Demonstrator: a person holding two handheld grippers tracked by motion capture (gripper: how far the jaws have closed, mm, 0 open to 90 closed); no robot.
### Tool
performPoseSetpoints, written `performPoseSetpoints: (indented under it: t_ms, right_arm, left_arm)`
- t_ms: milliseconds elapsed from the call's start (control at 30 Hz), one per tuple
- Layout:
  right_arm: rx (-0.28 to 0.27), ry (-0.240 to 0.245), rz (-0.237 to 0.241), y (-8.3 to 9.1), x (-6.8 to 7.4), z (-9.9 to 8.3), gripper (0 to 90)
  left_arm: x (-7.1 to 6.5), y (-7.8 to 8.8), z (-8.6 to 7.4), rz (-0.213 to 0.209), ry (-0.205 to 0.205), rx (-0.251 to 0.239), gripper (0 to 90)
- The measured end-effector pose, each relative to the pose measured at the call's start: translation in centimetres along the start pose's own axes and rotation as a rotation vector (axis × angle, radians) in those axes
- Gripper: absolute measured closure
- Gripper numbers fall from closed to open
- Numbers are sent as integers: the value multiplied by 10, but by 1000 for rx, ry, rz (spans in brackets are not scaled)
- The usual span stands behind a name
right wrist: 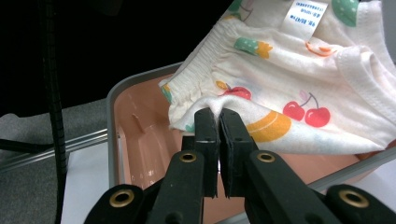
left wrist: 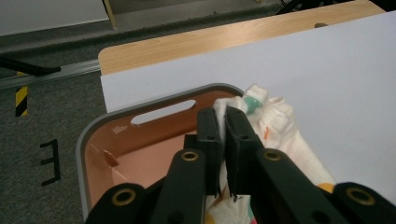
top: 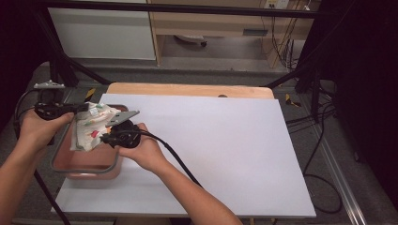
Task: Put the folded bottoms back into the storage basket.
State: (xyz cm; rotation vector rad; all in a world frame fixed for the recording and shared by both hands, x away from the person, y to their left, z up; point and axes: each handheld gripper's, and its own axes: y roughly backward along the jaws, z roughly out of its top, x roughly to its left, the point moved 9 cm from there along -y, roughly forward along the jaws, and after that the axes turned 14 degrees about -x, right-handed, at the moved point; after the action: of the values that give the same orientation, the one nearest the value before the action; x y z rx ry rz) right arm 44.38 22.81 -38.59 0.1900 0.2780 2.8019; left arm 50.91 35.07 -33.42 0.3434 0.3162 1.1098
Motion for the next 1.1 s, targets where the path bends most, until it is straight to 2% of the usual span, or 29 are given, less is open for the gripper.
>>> performPoseSetpoints:
  t_ms: [500,867,1100]
  right_arm:
    - [14,-1,5,-6,2,-6,869]
    - [13,-9,9,-10,5,-10,869]
    - [20,11,10,-14,7,-13,868]
  left_arm:
    - [9,4,-6,19,11,8,855]
    - [11,6,-9,17,14,8,854]
    - [15,7,-11,20,24,5,854]
